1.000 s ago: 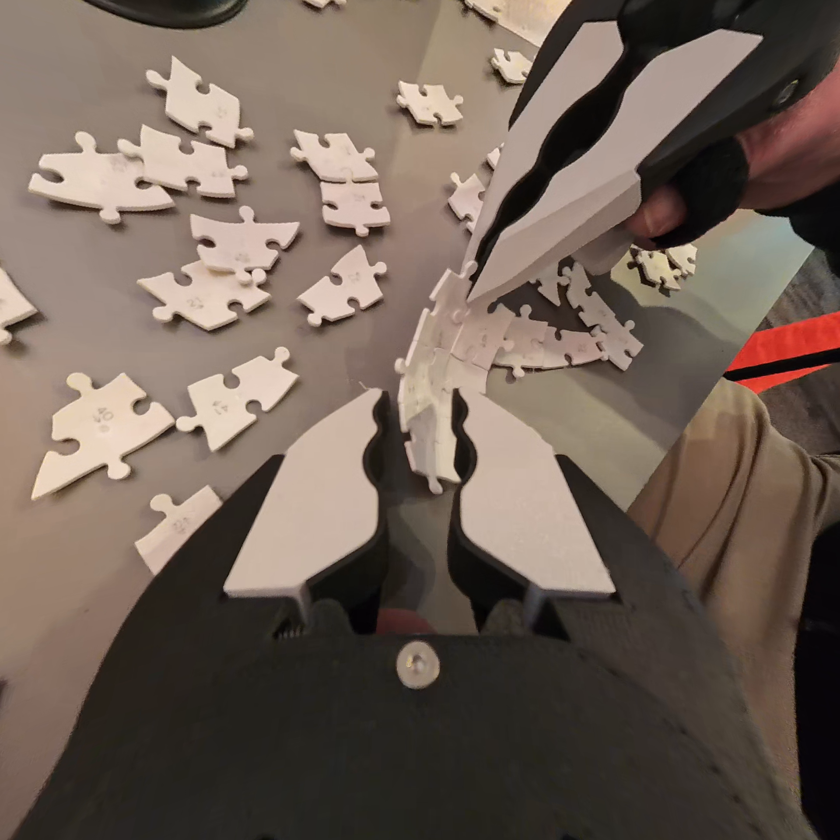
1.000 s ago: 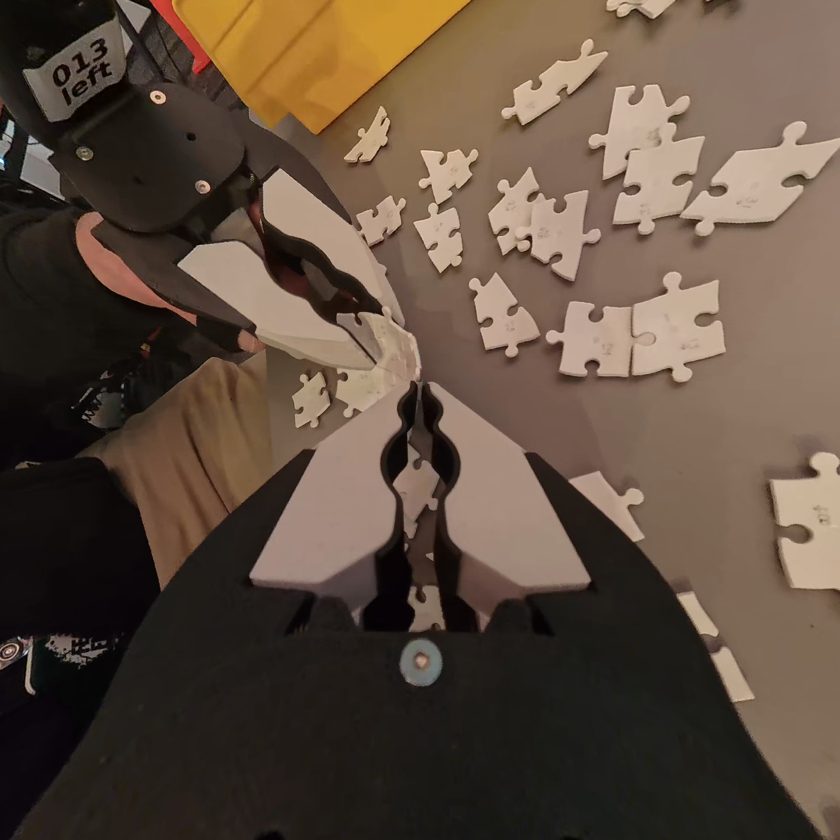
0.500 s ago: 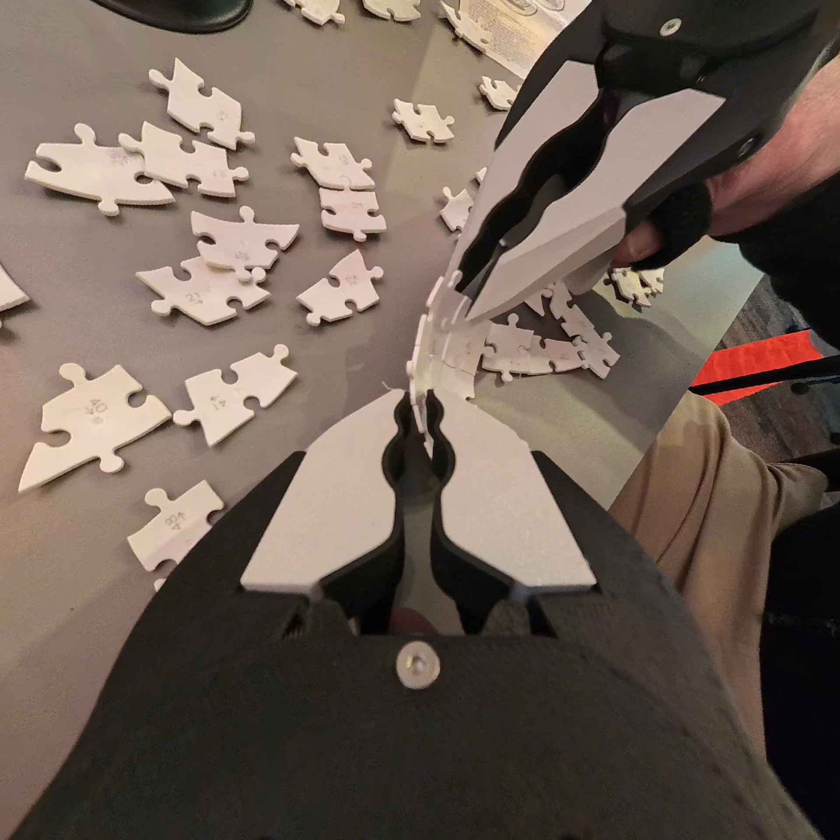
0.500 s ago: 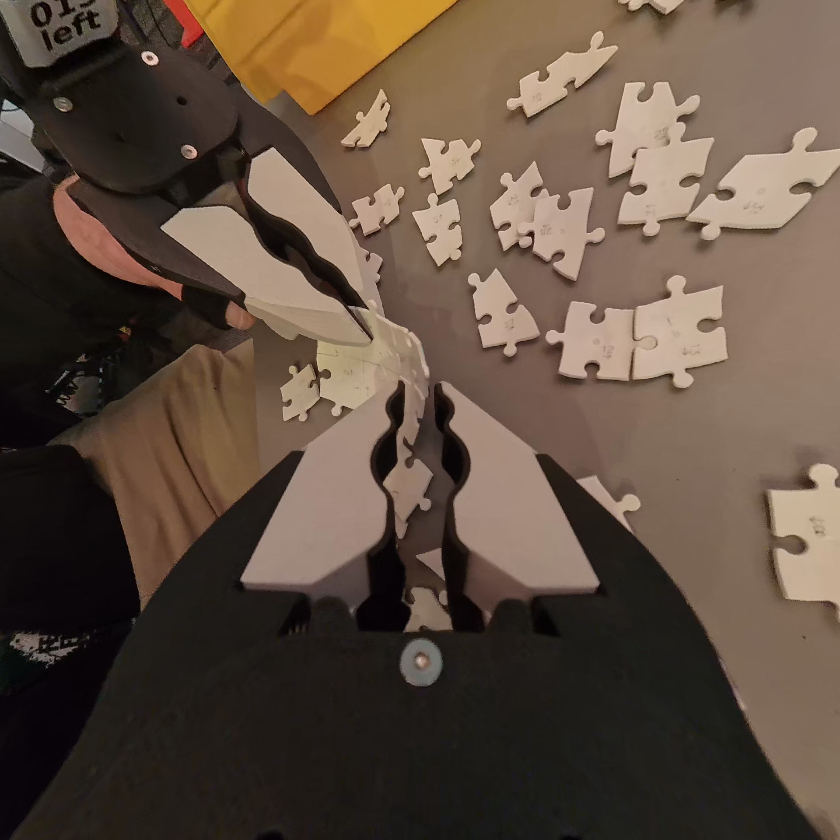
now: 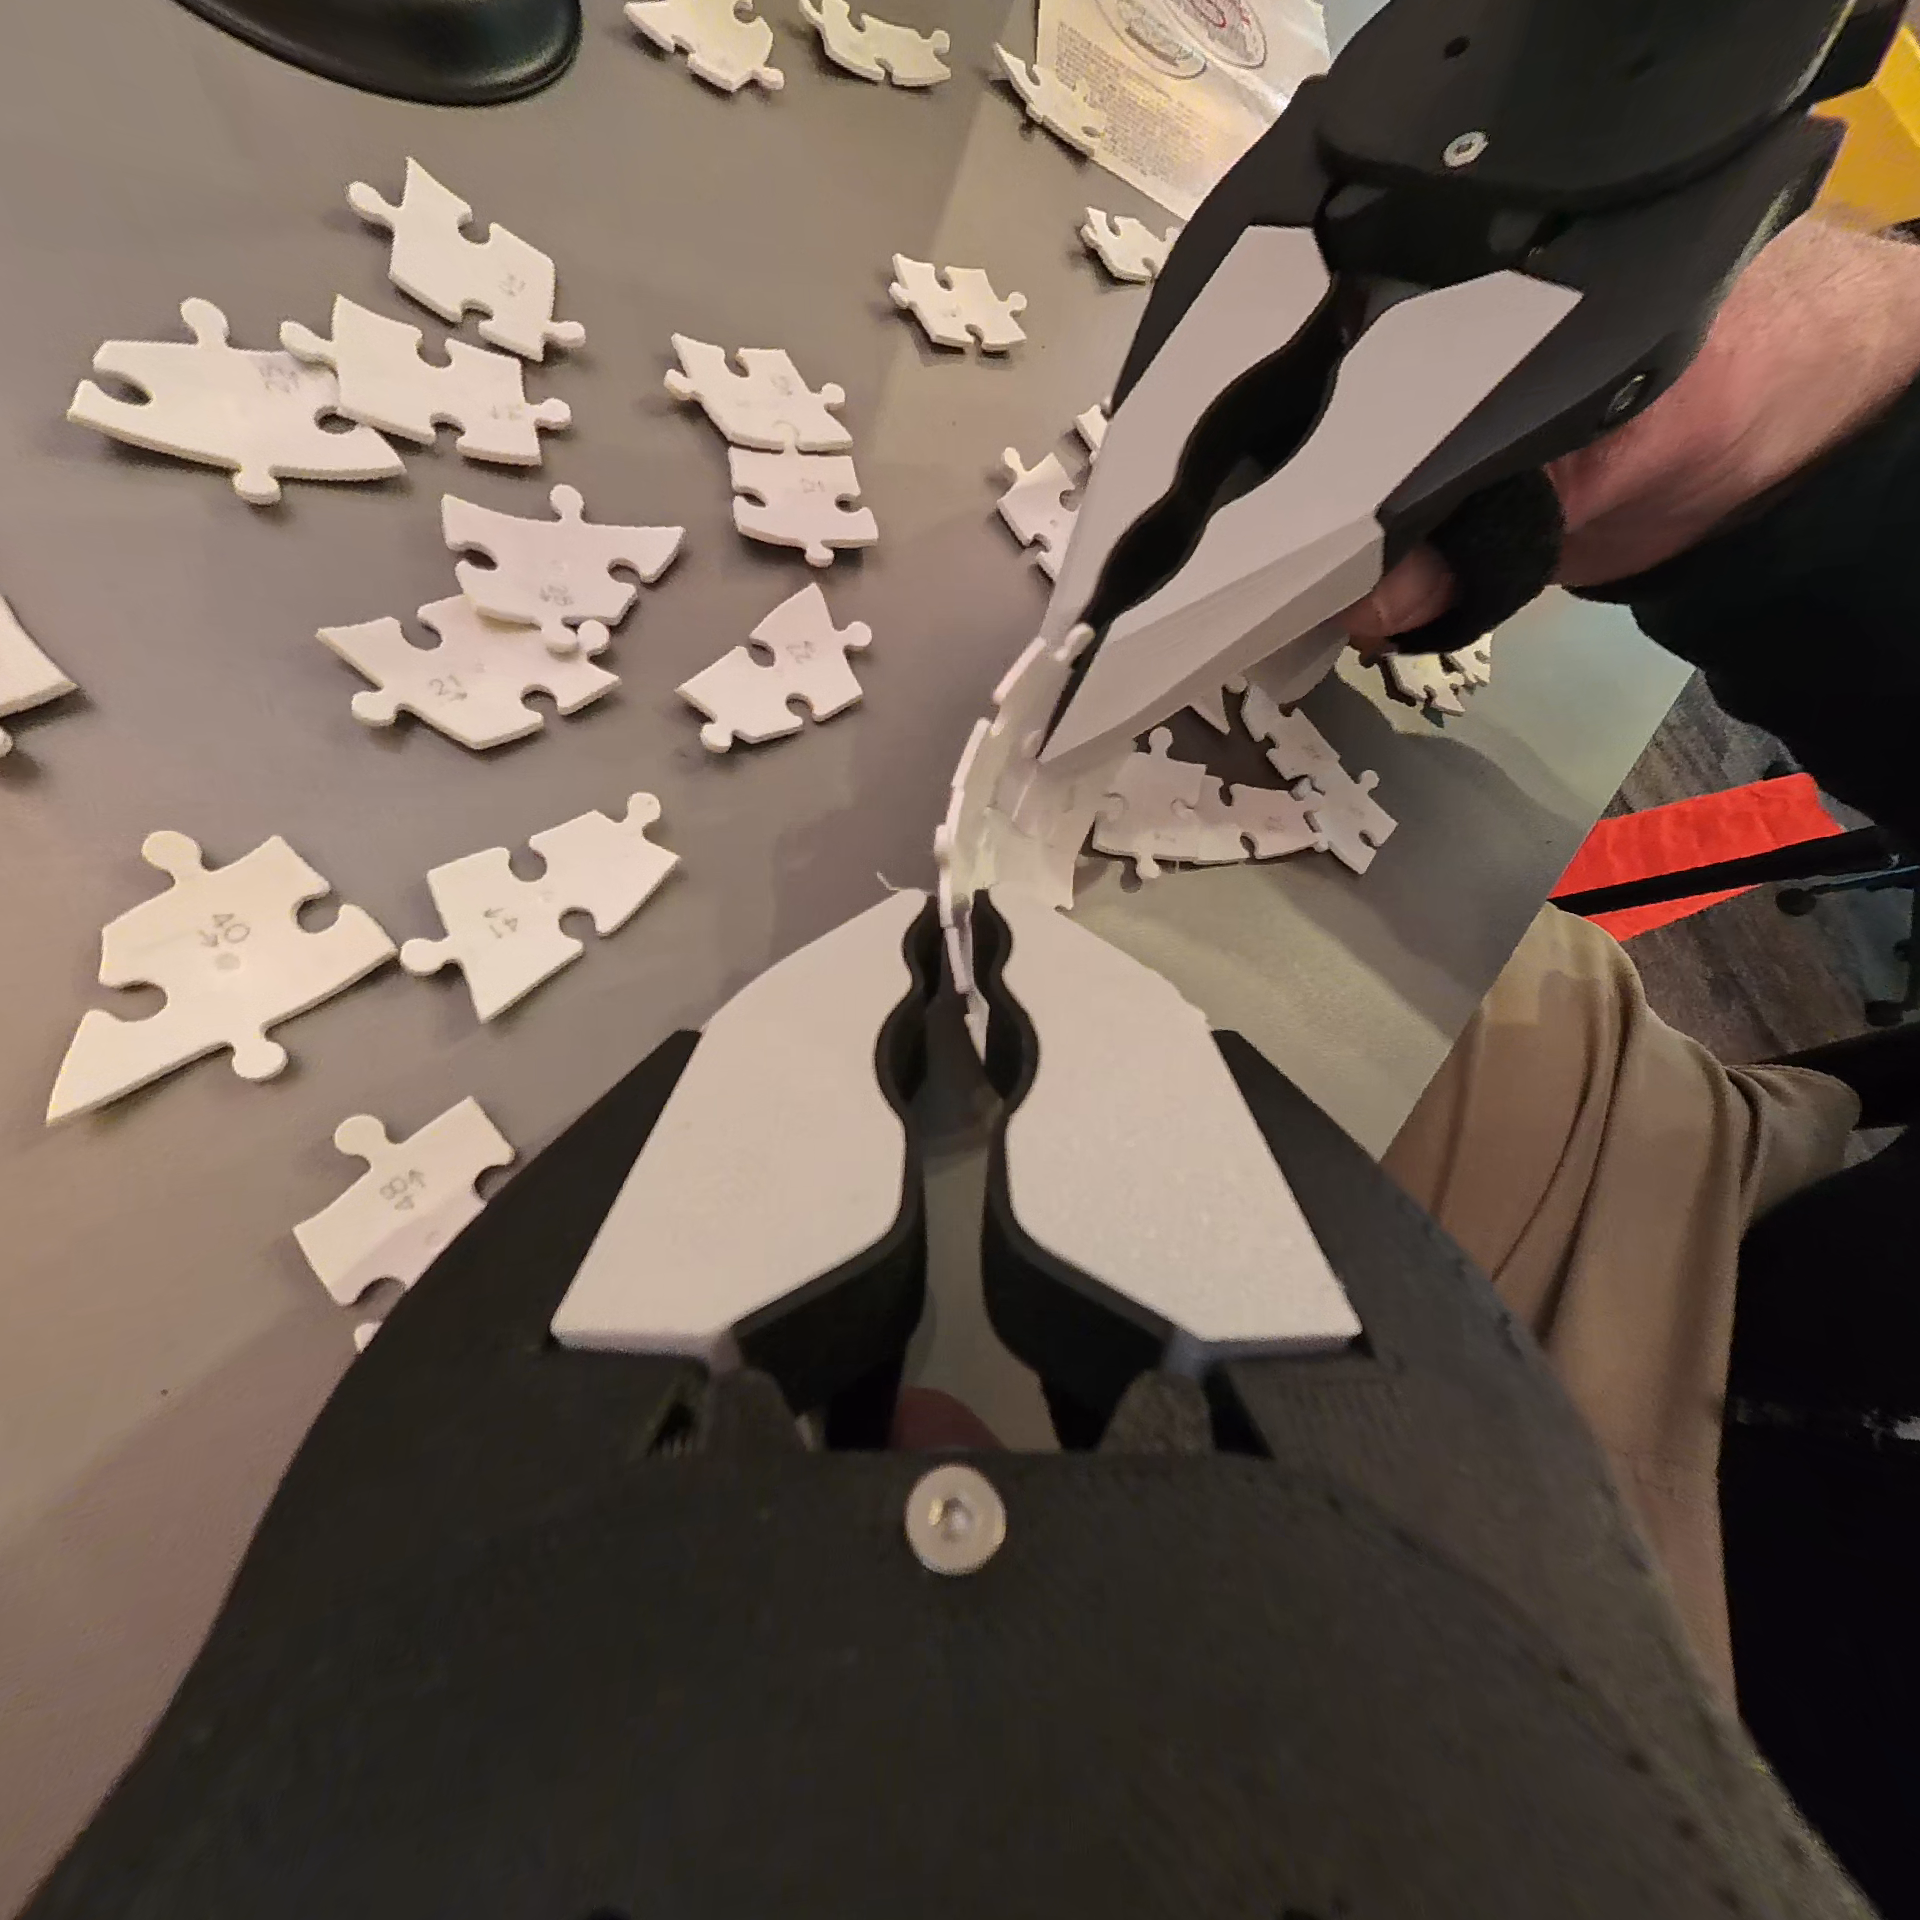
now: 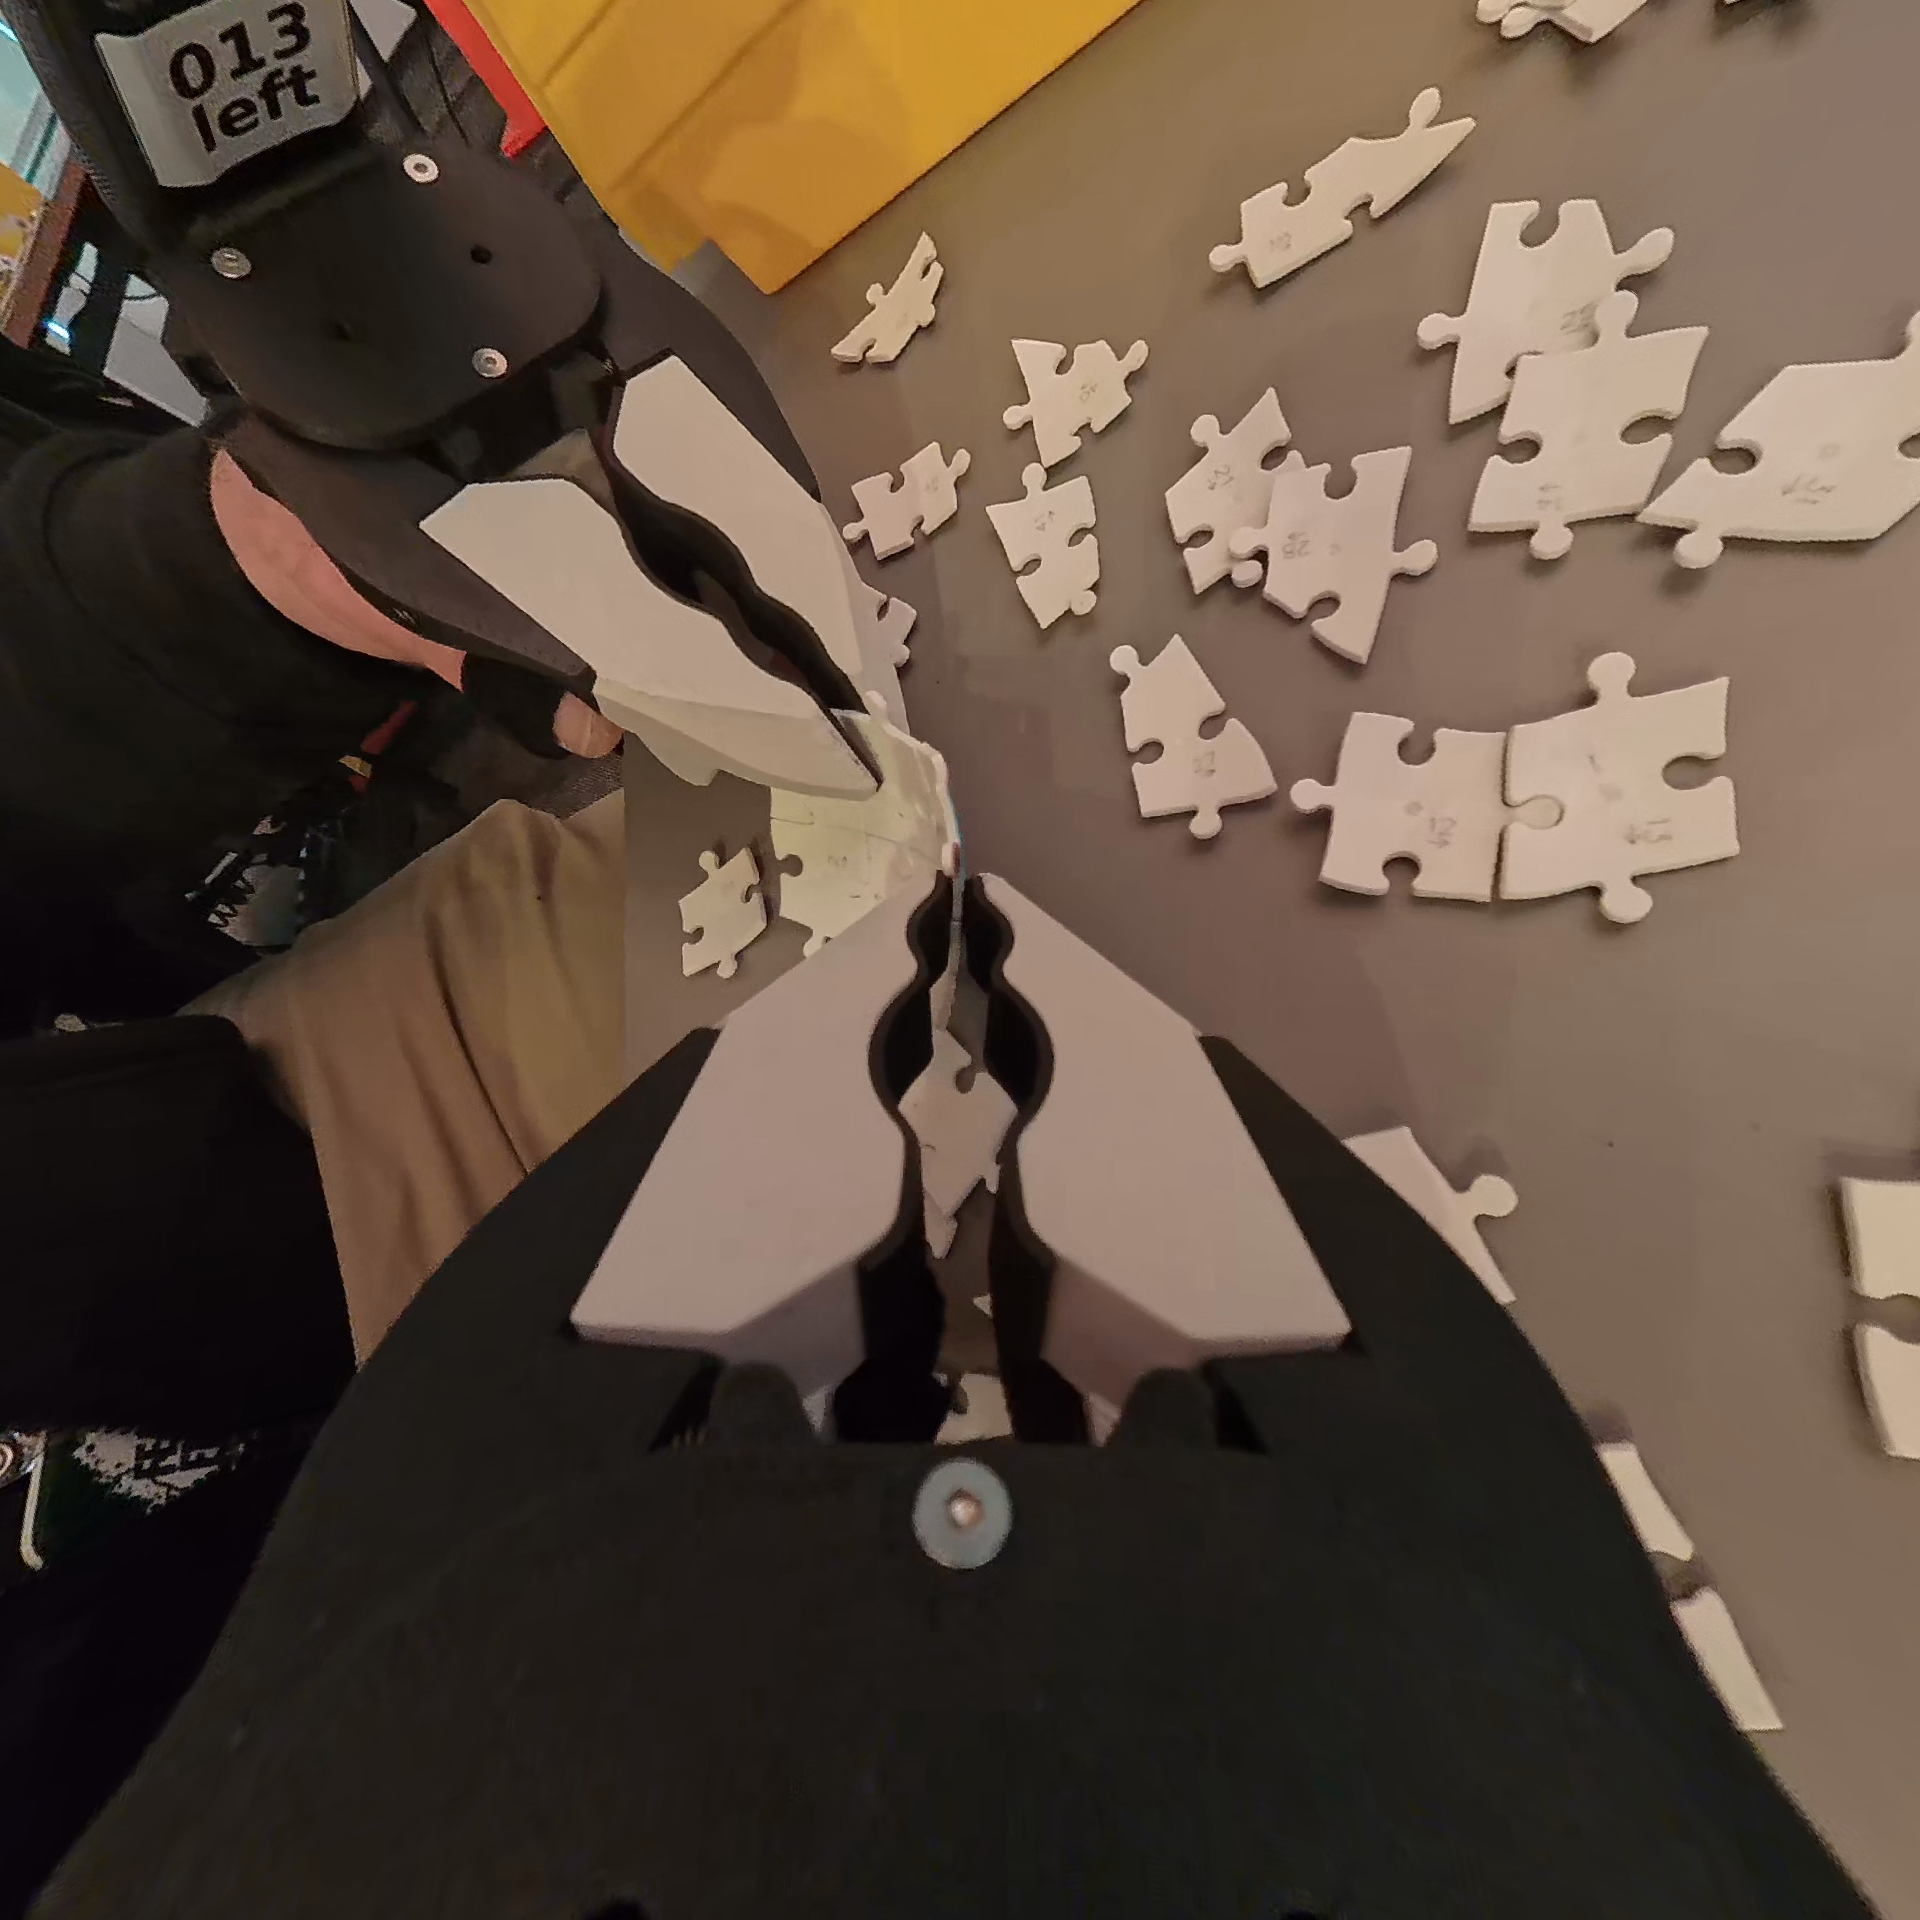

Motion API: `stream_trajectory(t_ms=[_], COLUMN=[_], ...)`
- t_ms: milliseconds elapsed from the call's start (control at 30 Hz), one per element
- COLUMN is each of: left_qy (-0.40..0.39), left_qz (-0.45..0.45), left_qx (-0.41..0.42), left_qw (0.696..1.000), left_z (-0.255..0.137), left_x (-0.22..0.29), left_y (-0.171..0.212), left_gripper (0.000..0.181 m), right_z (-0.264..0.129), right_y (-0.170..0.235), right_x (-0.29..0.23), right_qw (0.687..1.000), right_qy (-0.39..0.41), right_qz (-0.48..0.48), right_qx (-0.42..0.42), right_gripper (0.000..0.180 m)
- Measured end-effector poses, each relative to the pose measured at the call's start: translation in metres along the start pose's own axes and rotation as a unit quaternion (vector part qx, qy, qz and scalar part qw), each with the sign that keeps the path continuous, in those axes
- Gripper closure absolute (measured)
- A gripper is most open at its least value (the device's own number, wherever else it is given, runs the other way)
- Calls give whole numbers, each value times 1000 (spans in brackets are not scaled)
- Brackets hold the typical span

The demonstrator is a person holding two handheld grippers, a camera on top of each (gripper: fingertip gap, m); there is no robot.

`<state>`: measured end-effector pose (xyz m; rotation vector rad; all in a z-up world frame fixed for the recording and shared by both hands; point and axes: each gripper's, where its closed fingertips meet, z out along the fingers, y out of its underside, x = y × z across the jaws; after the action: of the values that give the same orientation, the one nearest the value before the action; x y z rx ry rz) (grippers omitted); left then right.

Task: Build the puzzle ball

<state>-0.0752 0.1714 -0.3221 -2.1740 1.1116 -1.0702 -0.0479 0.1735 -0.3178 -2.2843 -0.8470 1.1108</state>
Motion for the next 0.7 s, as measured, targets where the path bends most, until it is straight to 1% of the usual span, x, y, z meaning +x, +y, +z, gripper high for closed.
stream_trajectory(t_ms=[167,267,433,567,700], left_qy=[7,16,27,29,35], left_qz=[1,12,58,90,97], left_qx=[-2,5,-2,-18,-25], left_qw=[1000,1000,998,995,994], left_z=[-2,-4,-6,-3,-2], left_x=[0,3,13,19,23], left_y=[1,-2,-4,1,3], left_gripper=[174,168,158,160,171], right_z=[0,0,-1,0,0], right_y=[0,2,-1,2,2], right_x=[-2,-5,-15,-23,-27], right_qw=[1000,1000,998,996,994], right_qy=[-10,-15,-27,-32,-28], right_qz=[0,-15,-48,-77,-98], right_qx=[1,-5,-7,-22,-27], right_gripper=[179,179,179,180,179])
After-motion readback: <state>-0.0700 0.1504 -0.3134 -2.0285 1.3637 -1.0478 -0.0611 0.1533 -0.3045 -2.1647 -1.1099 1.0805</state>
